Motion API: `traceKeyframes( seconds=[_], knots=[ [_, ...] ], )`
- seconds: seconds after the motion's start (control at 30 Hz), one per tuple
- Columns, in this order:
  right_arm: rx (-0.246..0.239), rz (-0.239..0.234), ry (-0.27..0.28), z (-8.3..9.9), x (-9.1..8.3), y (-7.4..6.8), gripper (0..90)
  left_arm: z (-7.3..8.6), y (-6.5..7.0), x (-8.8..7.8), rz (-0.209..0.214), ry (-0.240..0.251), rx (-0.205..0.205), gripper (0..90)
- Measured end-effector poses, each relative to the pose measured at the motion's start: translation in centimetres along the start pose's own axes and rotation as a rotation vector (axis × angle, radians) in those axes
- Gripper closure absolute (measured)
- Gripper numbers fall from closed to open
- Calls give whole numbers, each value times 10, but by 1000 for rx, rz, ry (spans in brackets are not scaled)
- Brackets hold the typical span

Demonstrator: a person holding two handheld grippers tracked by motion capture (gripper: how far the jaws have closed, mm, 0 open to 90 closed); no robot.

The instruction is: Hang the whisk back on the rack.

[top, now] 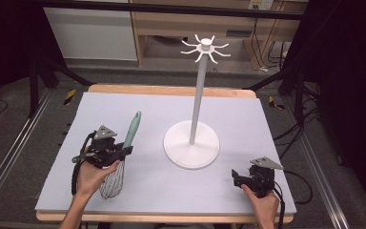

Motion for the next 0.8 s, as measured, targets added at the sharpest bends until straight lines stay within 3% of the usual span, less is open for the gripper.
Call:
traceKeyframes(
  seconds=[0.43,0.6,0.8],
  knots=[
    [8,1,12,-1,-2,1,109,-17,-1,-21,6,176,-15,687],
    [3,0,7,0,0,0,109,-19,1,-24,9,184,-6,687],
    [0,-1,9,0,0,0,109,-25,3,-28,15,228,-3,687]
  ],
)
Point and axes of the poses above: each handheld gripper's, and its own axes: x roughly forward along the jaws, z roughly out of its underside, y roughly to its right, the point moved 4 cm from there along x, roughly forward along the jaws, and after that the axes turned 5 degrees about y, right-handed, at the moved point
